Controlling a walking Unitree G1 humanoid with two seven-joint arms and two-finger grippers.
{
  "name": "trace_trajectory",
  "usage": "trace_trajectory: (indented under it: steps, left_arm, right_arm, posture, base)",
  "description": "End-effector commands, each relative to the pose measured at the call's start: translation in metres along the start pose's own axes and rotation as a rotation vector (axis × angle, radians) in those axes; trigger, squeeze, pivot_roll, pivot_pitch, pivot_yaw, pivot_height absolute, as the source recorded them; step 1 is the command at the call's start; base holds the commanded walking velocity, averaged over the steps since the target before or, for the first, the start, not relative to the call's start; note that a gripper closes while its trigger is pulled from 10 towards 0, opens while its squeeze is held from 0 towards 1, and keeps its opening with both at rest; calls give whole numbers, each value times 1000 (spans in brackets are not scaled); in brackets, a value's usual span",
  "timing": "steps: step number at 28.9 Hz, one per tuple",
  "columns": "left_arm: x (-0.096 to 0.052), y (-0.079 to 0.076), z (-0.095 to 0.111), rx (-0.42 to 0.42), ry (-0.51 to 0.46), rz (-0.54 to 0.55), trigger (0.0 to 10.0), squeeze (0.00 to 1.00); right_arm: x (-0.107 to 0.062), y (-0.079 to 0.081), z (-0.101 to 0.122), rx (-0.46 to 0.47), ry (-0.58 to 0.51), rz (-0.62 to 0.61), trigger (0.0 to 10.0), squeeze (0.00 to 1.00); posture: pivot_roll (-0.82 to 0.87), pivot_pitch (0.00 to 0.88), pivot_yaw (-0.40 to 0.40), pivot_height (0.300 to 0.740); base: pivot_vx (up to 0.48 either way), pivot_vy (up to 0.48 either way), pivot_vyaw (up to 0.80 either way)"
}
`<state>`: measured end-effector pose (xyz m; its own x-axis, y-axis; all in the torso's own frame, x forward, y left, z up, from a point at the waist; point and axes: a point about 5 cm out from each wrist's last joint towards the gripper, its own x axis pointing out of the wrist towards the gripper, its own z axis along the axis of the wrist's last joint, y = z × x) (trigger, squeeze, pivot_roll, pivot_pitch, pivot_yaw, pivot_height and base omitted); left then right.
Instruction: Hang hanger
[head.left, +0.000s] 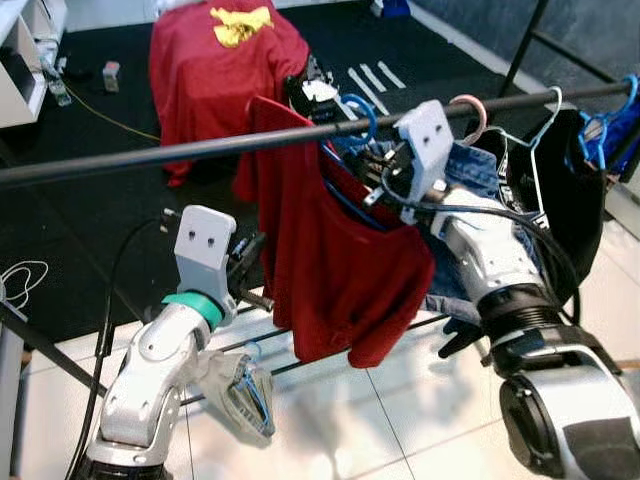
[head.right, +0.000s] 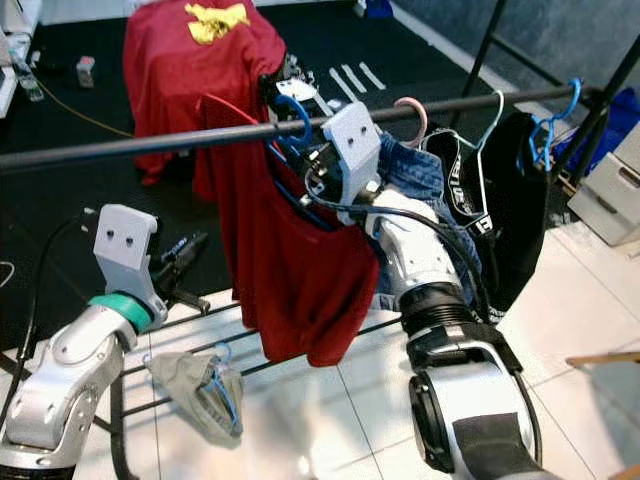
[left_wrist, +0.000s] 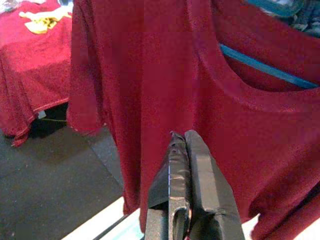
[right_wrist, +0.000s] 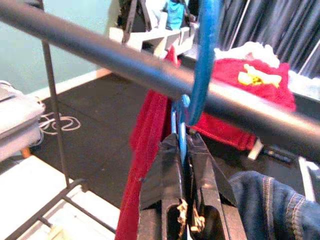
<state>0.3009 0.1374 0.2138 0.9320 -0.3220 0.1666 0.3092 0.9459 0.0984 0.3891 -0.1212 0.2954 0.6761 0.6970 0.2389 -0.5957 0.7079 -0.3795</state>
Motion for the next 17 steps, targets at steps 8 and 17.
trace_trajectory:
  steps: [8, 17]
  left_arm:
    - [-2, -3, -8, -12, 21, -7, 10000, 0]
    - [0, -6, -7, -3, 10, -28, 10000, 0]
  right_arm:
    - [-33, 15, -29, 29, 93, -14, 10000, 0]
    - [-63, 47, -35, 4, 115, 33, 10000, 0]
  posture:
    - [-74, 138, 50, 740]
    - [-91, 144, 70, 740]
  base:
    - [0, 0, 0]
    - [0, 0, 0]
